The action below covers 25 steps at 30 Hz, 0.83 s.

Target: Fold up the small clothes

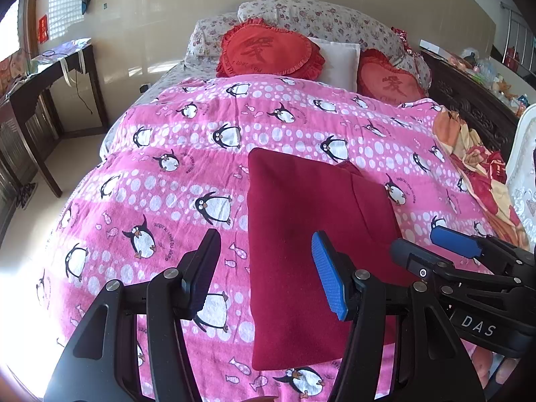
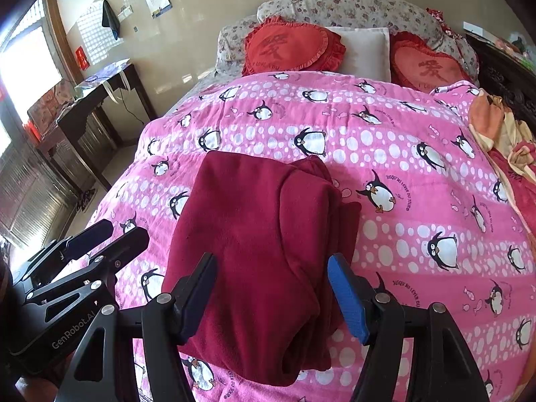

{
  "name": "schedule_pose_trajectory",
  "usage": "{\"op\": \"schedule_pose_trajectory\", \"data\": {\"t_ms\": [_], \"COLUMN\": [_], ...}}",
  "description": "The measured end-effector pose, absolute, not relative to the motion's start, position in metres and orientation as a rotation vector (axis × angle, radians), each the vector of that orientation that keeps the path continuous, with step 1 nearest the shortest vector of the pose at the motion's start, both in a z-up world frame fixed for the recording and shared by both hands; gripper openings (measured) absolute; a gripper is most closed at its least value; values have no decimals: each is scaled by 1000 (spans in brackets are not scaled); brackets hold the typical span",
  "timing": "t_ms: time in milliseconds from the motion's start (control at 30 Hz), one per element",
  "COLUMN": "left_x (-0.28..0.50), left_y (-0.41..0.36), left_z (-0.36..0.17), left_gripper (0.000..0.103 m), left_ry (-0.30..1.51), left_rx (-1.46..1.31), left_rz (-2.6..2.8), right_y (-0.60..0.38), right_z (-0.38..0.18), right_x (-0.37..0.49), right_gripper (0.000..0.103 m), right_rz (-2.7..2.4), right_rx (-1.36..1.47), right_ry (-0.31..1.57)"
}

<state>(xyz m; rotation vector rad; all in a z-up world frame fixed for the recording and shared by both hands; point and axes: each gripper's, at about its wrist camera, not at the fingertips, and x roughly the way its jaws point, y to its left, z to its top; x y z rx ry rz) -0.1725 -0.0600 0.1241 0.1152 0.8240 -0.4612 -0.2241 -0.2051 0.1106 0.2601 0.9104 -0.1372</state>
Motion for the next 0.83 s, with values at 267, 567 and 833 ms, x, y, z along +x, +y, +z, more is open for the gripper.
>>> {"op": "schedule_pose_trajectory", "data": {"t_ms": [267,567,833], "left_x": [-171,-168,-155], "left_y": [-62,-61,-51], "left_z": [120,116,110], "left_gripper": [57,57,57], "left_ry": [834,845,850], "left_rx": [117,109,97], "left_rz": [-460,-453,-421], "right_y": [-206,-205,-210], "right_z": [108,106,101], "right_x": [-224,-222,-219], "right_gripper": [66,66,66], "right_rz": [-136,-135,-132], "right_rx": [265,268,276], "right_ry": [916,923,930]}}
